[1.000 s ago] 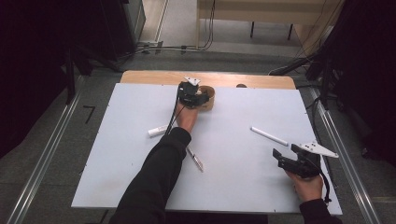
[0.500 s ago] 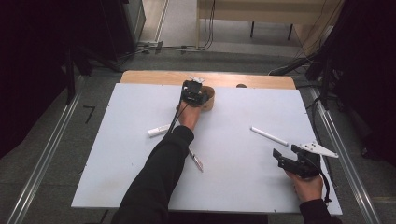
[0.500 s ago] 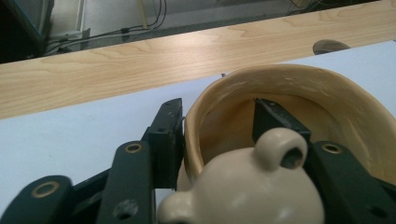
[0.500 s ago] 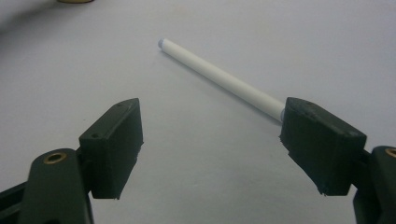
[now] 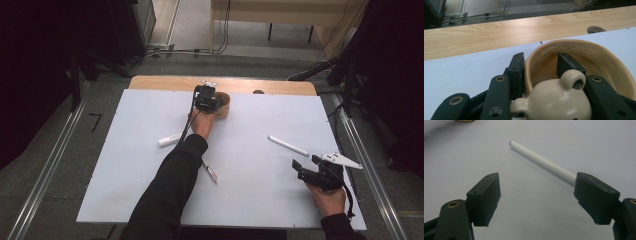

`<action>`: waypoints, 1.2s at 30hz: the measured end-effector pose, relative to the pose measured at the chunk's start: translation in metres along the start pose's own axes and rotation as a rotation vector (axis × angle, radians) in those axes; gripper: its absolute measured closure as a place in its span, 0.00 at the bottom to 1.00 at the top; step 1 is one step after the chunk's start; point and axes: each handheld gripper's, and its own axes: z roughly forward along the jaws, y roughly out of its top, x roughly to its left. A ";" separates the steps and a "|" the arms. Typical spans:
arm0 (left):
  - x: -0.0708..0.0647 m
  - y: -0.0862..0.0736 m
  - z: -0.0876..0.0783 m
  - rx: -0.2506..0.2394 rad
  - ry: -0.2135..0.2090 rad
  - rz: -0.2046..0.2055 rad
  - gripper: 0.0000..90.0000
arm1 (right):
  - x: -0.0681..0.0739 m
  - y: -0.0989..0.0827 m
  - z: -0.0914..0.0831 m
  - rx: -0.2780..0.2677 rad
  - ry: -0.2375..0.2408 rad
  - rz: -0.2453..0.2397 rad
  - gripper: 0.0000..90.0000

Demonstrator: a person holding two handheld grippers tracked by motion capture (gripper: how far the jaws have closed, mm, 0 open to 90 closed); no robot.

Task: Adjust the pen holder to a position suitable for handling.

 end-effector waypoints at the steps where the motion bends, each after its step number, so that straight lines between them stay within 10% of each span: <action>1: 0.000 0.000 0.000 -0.001 0.000 -0.001 0.65 | 0.000 0.000 0.000 0.000 -0.001 0.000 0.22; 36: 0.006 -0.009 -0.027 0.004 -0.077 -0.013 0.67 | 0.002 0.000 0.001 0.005 0.000 -0.007 0.22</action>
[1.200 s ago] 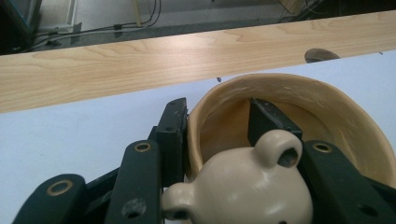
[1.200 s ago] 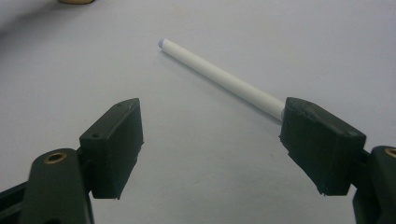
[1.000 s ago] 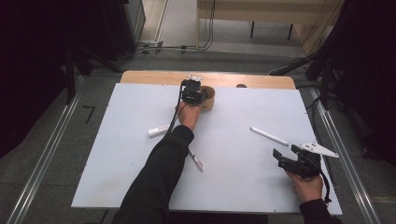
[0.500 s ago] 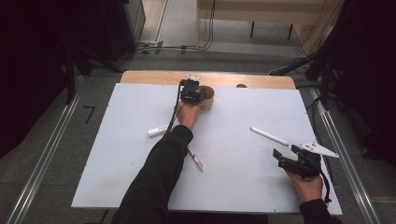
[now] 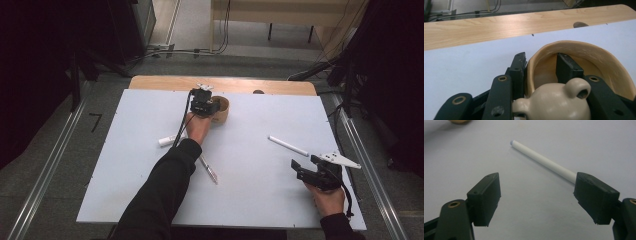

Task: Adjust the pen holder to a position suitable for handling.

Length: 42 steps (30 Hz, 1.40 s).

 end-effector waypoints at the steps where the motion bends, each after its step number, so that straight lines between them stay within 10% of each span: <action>1: 0.000 -0.002 -0.002 0.001 -0.006 0.001 0.67 | 0.000 0.000 0.000 -0.002 0.001 -0.002 0.22; 32: -0.038 -0.052 -0.062 0.064 -0.165 0.057 0.67 | 0.005 0.001 0.002 0.004 0.006 -0.018 0.22; 42: -0.040 -0.060 -0.063 0.084 -0.154 0.053 0.67 | 0.006 0.001 0.002 0.005 0.005 -0.019 0.22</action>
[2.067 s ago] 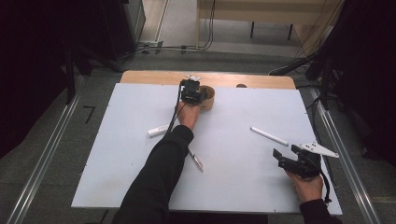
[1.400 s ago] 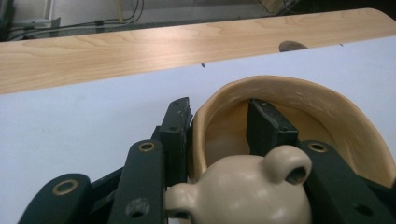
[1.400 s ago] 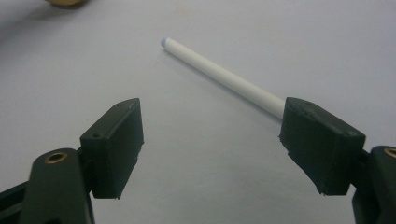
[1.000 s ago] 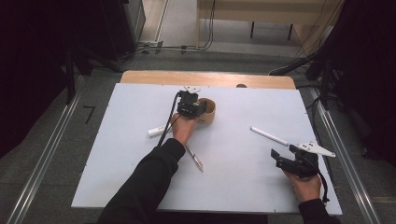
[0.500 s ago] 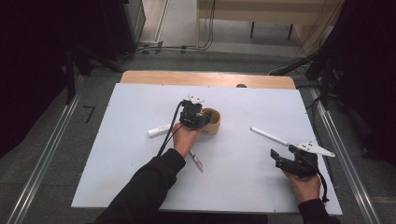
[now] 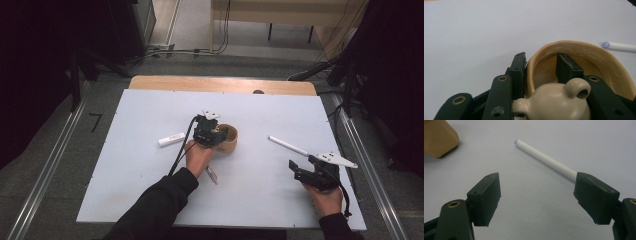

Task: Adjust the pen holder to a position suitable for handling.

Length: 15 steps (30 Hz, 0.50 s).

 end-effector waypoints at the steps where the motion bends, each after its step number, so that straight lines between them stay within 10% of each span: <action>1: 0.000 0.000 0.000 0.000 0.001 -0.001 0.67 | 0.000 0.000 0.000 0.000 0.000 0.000 0.22; 15: -0.005 -0.005 0.003 -0.029 0.021 0.040 0.55 | 0.000 0.000 0.001 0.004 -0.002 -0.002 0.22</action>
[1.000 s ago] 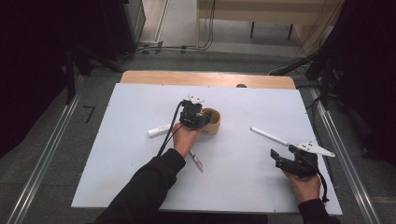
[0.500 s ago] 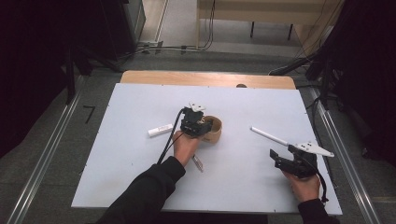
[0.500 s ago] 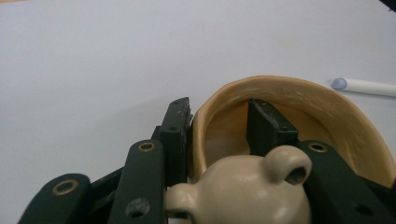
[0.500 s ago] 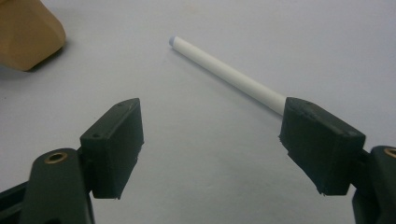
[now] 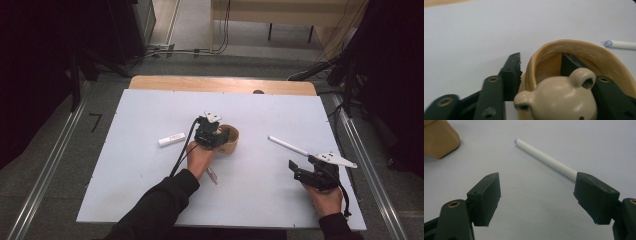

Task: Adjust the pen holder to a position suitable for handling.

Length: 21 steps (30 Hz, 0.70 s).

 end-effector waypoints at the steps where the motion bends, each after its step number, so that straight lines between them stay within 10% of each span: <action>1: 0.000 0.000 0.000 -0.006 0.002 -0.001 0.48 | 0.000 0.000 0.000 -0.001 0.001 -0.001 0.22; 21: 0.000 0.003 -0.031 -0.080 -0.006 -0.004 0.14 | -0.001 0.000 -0.001 -0.008 -0.002 -0.002 0.22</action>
